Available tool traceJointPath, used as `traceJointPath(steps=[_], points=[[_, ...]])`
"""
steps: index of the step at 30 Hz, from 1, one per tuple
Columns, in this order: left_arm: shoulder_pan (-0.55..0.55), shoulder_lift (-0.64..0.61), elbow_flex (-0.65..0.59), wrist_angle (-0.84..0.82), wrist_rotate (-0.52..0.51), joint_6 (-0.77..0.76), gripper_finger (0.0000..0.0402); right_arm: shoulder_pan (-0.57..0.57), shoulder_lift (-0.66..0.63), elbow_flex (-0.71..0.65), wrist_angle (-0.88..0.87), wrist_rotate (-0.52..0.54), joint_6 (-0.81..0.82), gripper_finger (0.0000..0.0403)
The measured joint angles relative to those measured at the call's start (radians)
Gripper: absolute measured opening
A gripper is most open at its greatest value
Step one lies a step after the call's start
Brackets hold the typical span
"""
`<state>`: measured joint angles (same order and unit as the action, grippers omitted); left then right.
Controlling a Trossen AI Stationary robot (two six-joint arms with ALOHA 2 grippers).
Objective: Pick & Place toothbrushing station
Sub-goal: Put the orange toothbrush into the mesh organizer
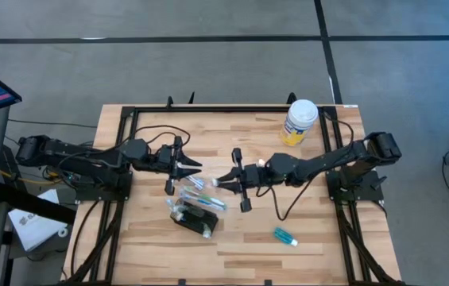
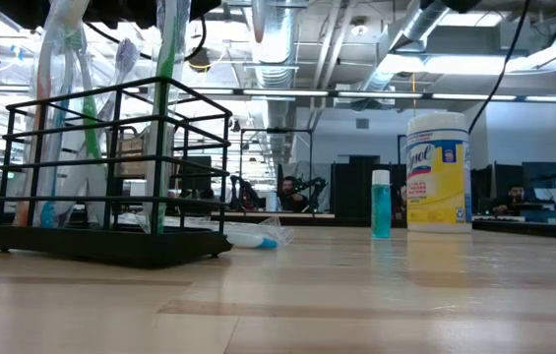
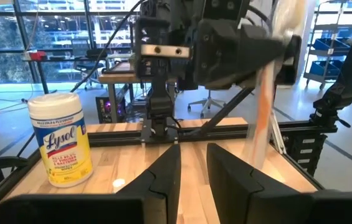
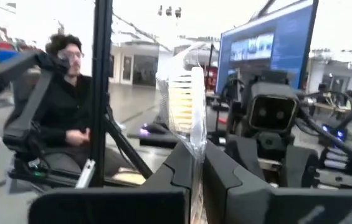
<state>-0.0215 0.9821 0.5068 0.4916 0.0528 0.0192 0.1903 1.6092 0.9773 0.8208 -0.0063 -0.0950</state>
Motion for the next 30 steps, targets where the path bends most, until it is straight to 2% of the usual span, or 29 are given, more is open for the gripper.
traceJointPath(steps=[8,11,21,30], points=[[0.000,0.000,0.000,-0.005,0.000,0.002,0.0071,-0.001,0.004,-0.113,0.192,0.002,0.092,0.0002],[0.000,0.000,0.000,-0.005,0.000,0.002,0.0071,0.007,0.057,-0.123,0.273,0.002,0.121,0.0002],[0.000,0.000,0.000,-0.006,0.000,0.002,0.0071,0.004,0.243,-0.103,0.523,-0.074,0.216,0.0002],[0.000,0.000,0.000,-0.007,0.000,0.002,0.0071,0.006,0.352,-0.035,0.548,-0.114,0.238,0.0002]])
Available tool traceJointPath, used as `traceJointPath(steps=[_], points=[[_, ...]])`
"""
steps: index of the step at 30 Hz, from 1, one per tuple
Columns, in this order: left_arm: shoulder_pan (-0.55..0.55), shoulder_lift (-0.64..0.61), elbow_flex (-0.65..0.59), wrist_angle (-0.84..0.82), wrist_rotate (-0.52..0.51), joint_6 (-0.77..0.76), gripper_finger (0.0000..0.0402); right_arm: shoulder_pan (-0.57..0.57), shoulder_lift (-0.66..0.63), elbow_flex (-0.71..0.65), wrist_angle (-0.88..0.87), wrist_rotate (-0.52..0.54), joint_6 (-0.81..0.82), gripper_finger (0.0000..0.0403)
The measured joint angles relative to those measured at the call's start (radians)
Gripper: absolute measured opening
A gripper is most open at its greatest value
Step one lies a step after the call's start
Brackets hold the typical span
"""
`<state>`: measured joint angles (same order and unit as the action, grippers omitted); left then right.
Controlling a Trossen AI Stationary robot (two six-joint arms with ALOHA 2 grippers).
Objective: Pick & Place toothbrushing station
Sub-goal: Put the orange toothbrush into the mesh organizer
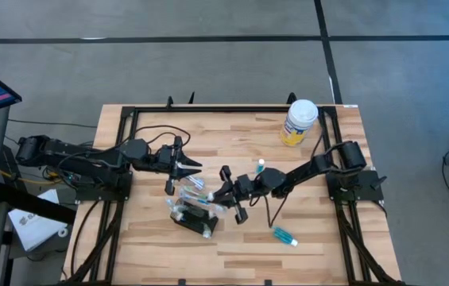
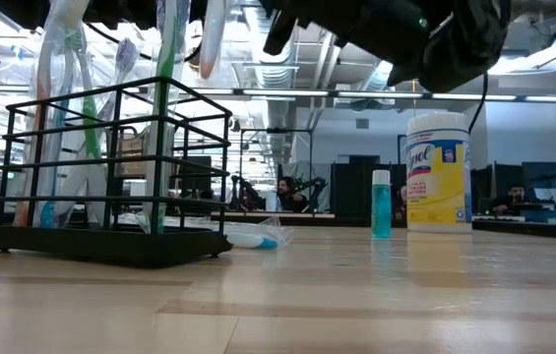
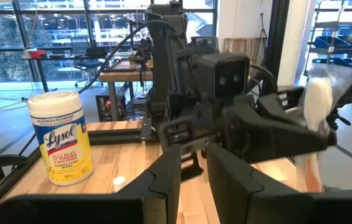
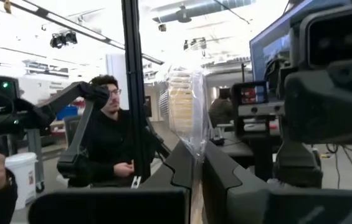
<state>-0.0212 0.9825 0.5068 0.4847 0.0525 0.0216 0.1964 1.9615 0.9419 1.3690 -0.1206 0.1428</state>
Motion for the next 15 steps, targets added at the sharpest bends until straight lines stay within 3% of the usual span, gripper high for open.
traceJointPath(steps=[15], points=[[0.000,0.000,0.000,0.001,0.000,0.000,0.0071,0.014,0.008,0.008,-0.068,-0.011,-0.032,0.0003]])
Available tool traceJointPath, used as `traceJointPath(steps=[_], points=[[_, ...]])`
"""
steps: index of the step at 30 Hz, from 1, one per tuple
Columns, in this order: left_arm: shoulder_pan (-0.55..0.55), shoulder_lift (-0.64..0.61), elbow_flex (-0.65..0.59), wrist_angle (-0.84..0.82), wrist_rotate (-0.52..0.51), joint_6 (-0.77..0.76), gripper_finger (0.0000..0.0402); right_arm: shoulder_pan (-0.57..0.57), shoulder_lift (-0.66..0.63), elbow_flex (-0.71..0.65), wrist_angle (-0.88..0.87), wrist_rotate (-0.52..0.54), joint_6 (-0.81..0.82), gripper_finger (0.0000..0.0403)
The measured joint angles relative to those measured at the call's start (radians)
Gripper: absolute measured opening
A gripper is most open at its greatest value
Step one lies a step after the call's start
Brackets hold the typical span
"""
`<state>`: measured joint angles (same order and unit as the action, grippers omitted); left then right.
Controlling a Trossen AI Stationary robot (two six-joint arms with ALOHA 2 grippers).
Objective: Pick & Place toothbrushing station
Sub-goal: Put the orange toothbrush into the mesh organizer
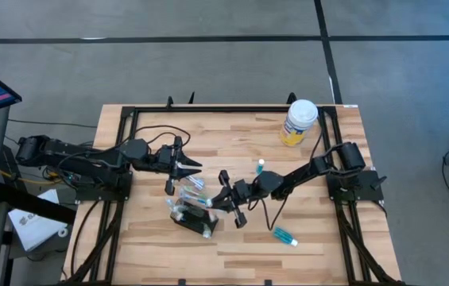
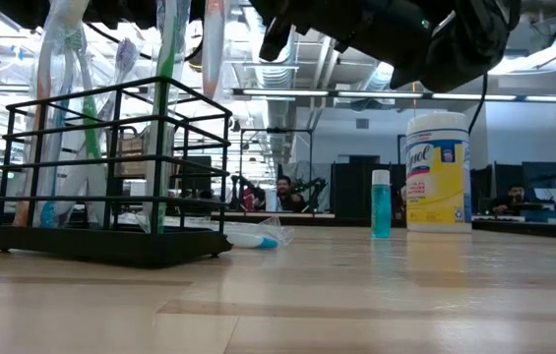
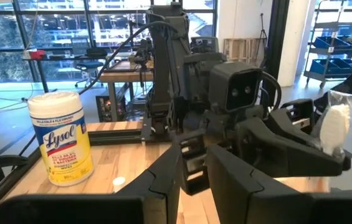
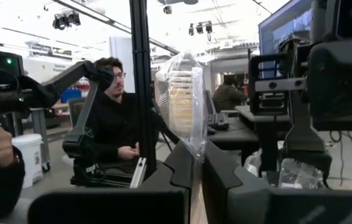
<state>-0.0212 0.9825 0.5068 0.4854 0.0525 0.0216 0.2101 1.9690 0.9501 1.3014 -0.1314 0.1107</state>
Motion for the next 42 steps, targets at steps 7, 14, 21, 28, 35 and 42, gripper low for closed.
traceJointPath(steps=[7,14,21,28,35,42], points=[[0.000,0.000,0.000,0.000,0.000,0.000,0.0071,0.007,0.000,0.000,-0.010,0.000,-0.041,0.0004],[0.000,0.000,0.000,0.000,0.000,0.000,0.0071,0.006,0.077,0.010,0.060,-0.002,-0.041,0.0004],[0.000,0.000,0.000,0.000,0.000,0.000,0.0071,-0.011,0.165,0.013,0.173,-0.030,-0.008,0.0004],[0.000,0.000,0.000,0.000,0.000,0.000,0.0071,-0.008,0.197,0.015,0.196,-0.080,-0.028,0.0004],[0.000,0.000,0.000,0.000,0.000,0.000,0.0071,-0.009,0.197,0.015,0.164,-0.081,-0.056,0.0006],[0.000,0.000,0.000,-0.001,0.000,0.000,0.0071,-0.009,0.197,0.015,0.147,-0.082,-0.069,0.0006]])
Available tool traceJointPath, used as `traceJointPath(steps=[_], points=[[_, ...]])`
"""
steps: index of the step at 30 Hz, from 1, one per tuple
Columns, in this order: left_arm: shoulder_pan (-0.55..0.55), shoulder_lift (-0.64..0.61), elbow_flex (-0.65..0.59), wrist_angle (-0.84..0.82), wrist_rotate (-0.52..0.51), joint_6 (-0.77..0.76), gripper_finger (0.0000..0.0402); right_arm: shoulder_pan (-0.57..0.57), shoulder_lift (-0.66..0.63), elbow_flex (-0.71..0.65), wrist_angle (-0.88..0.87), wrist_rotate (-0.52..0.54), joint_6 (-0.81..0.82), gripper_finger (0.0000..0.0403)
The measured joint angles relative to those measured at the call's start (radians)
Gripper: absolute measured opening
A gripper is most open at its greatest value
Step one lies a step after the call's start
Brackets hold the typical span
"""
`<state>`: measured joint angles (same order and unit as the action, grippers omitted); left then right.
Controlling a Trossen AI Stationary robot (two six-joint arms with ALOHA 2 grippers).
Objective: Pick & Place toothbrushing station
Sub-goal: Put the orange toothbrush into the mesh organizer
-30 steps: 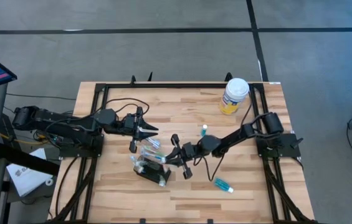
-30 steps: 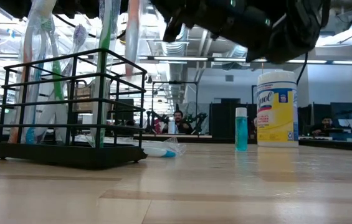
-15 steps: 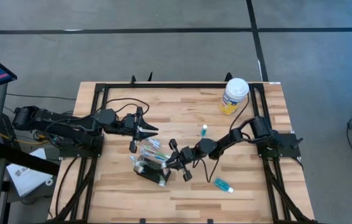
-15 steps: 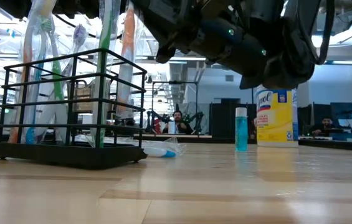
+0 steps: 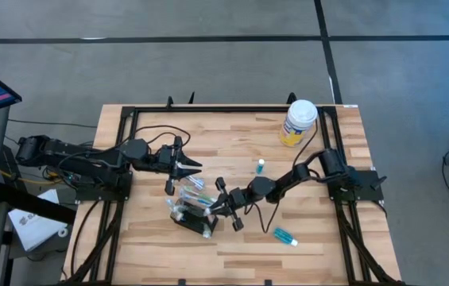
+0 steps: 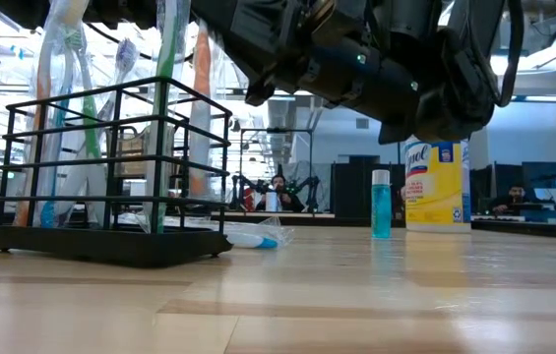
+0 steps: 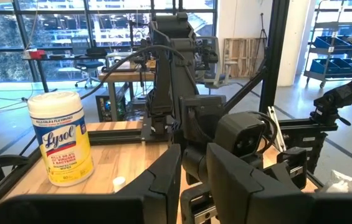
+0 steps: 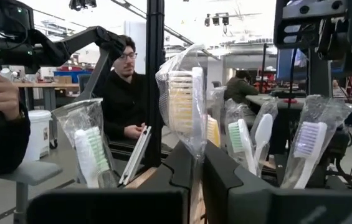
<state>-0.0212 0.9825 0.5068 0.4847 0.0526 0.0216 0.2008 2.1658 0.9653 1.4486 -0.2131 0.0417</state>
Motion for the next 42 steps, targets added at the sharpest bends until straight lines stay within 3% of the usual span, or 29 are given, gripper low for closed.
traceJointPath(steps=[21,31,42], points=[[0.000,0.000,0.000,-0.007,0.000,0.000,0.0071,-0.007,-0.001,0.000,-0.066,-0.049,-0.018,0.0008],[0.000,0.000,0.000,-0.011,0.000,0.000,0.0071,-0.006,-0.001,0.000,-0.090,-0.049,-0.034,0.0048],[0.000,0.000,0.000,-0.015,0.000,0.000,0.0071,-0.013,-0.001,0.000,-0.087,-0.049,-0.034,0.0056]])
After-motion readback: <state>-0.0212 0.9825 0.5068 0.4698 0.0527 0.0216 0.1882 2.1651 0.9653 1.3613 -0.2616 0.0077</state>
